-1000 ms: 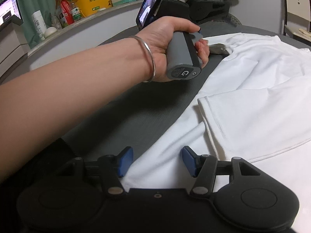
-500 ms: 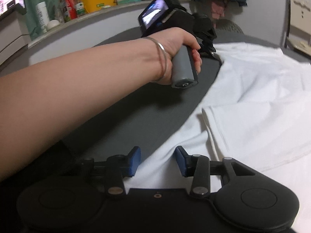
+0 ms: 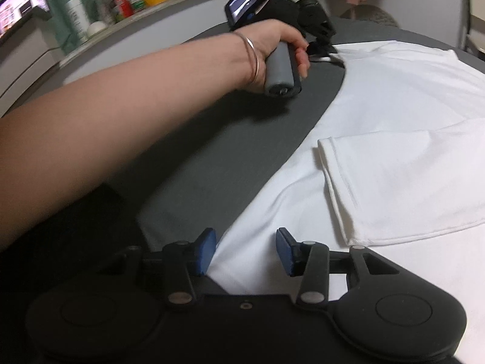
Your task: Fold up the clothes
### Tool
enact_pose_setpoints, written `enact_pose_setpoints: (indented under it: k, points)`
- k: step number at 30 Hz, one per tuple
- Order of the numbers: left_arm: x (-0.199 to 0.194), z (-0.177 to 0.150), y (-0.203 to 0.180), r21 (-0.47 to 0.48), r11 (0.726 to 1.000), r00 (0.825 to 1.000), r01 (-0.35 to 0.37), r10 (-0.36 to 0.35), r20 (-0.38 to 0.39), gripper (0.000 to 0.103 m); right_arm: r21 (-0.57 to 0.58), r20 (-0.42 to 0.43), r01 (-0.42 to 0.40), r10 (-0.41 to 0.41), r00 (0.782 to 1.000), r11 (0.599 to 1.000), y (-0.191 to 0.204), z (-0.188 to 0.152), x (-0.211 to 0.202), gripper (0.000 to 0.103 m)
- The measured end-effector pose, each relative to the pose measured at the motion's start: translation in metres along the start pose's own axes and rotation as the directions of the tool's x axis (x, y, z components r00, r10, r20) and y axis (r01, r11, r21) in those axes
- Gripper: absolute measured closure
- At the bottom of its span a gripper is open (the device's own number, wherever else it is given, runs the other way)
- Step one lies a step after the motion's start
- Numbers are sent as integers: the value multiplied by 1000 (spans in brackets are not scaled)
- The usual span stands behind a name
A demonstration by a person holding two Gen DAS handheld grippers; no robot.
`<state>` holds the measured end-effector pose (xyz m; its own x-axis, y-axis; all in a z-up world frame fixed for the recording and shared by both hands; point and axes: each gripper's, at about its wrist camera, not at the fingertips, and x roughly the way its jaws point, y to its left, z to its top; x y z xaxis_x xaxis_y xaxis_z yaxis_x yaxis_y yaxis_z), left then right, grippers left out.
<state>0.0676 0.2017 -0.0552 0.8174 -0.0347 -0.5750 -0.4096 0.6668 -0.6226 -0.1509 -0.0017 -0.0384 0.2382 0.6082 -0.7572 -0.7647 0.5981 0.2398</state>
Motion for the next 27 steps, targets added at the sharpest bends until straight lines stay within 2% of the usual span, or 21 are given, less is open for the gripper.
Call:
enact_pose_setpoints:
  k: [3, 7, 9, 11, 12, 14, 16, 19, 22, 24, 26, 27]
  points:
    - [-1, -1, 4, -50, 999, 999, 18, -20, -36, 97, -117, -13, -34, 32, 999, 993, -1, -3, -13, 59]
    - [-21, -15, -14, 2, 1000, 998, -31, 31, -51, 96, -273, -11, -35, 33, 999, 961, 4, -13, -31, 58]
    - [-31, -23, -24, 30, 998, 997, -55, 57, -57, 76, -266, 0, -36, 38, 999, 963, 2, -17, -32, 58]
    - [-42, -30, -33, 57, 995, 995, -79, 83, -63, 14, -263, 9, -32, 35, 999, 964, 2, -16, -28, 58]
    - [-47, -33, -38, 71, 993, 993, -91, 96, -65, 3, -266, 9, -33, 37, 999, 963, 2, -16, -26, 58]
    - [-61, -41, -49, 92, 991, 991, -102, 109, -77, 0, -263, -11, -71, 71, 997, 962, -2, -13, -21, 58]
    - [-72, -47, -57, 92, 993, 990, -75, 84, -109, 0, -259, -31, -109, 105, 994, 960, -5, -10, -16, 59]
    - [-96, -59, -58, 33, 999, 993, -39, 43, -113, 0, -232, -49, -174, 167, 985, 957, -12, -3, -10, 60]
    - [-110, -66, -49, 6, 999, 994, -48, 48, -100, 0, -113, -57, -268, 263, 963, 957, -18, 8, -4, 59]
    - [-106, -65, -44, 17, 998, 993, -62, 63, -98, 0, -48, -88, -280, 276, 957, 959, -15, 15, 7, 59]
    - [-100, -66, -41, -10, 1000, 993, 0, -1, -118, 0, 13, -139, -246, 245, 959, 969, -12, 17, 24, 60]
    - [-97, -66, -39, -24, 999, 991, 32, -35, -128, 0, 70, -139, -256, 263, 955, 964, -16, 16, 29, 59]
